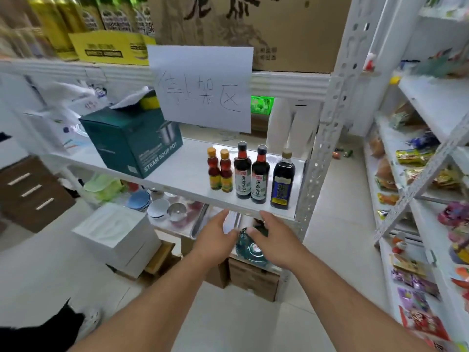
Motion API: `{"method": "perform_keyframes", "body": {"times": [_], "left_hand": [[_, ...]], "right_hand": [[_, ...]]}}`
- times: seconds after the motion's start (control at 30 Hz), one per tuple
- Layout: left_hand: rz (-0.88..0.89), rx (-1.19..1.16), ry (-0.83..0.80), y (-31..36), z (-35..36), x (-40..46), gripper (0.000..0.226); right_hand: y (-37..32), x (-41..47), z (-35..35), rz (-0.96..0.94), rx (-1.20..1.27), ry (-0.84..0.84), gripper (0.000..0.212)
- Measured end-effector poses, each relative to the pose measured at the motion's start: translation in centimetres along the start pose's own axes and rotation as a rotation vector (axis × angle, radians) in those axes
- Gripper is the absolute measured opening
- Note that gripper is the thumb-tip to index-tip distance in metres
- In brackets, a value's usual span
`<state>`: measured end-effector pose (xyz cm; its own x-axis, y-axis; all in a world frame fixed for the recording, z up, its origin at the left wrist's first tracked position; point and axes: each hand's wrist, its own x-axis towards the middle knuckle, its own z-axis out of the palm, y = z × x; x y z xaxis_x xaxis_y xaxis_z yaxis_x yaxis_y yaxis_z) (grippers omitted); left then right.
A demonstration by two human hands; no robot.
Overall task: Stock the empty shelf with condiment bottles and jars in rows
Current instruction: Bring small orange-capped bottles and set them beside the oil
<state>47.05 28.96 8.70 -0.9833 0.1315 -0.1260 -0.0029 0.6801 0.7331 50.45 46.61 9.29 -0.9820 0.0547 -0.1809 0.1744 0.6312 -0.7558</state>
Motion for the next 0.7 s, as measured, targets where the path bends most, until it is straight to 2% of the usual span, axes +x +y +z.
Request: {"method": "perform_keyframes", "body": {"times": [0.27,0.37,0.7], "left_hand": [[-0.004,-0.077,-0.024,-5.9,-6.2,4.1,0.067],[0.003,-0.087,-0.021,-8.2,-8.5,6.3,0.063],[0.030,-0.095,-0.056,-12.2,-11.9,12.3,0.061]], "right_hand": [[-6.1,4.2,5.8,0.027,0.035,0.064,0.060],[-8.1,6.0,8.1,0.054,0.040,0.100,0.063],[-11.0,10.8,12.0,0.173,0.115,0.219,0.053]]}}
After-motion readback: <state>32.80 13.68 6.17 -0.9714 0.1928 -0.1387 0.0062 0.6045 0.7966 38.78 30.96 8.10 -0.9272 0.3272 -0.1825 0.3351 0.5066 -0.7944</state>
